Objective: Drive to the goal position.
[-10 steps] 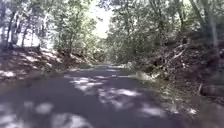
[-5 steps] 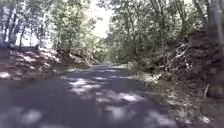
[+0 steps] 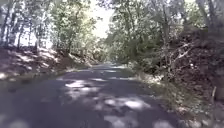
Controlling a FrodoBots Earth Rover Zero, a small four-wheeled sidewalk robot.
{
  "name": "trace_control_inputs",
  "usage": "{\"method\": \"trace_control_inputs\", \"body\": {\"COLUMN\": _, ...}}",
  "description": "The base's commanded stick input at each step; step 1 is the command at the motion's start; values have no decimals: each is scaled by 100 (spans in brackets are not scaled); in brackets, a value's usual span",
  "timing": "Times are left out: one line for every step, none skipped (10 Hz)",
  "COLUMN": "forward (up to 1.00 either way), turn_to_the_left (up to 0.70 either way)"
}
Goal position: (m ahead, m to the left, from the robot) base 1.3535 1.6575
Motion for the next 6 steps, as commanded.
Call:
{"method": "trace_control_inputs", "body": {"forward": 45, "turn_to_the_left": 0}}
{"method": "trace_control_inputs", "body": {"forward": 45, "turn_to_the_left": 0}}
{"method": "trace_control_inputs", "body": {"forward": 45, "turn_to_the_left": 0}}
{"method": "trace_control_inputs", "body": {"forward": 45, "turn_to_the_left": 0}}
{"method": "trace_control_inputs", "body": {"forward": 45, "turn_to_the_left": 0}}
{"method": "trace_control_inputs", "body": {"forward": 45, "turn_to_the_left": 0}}
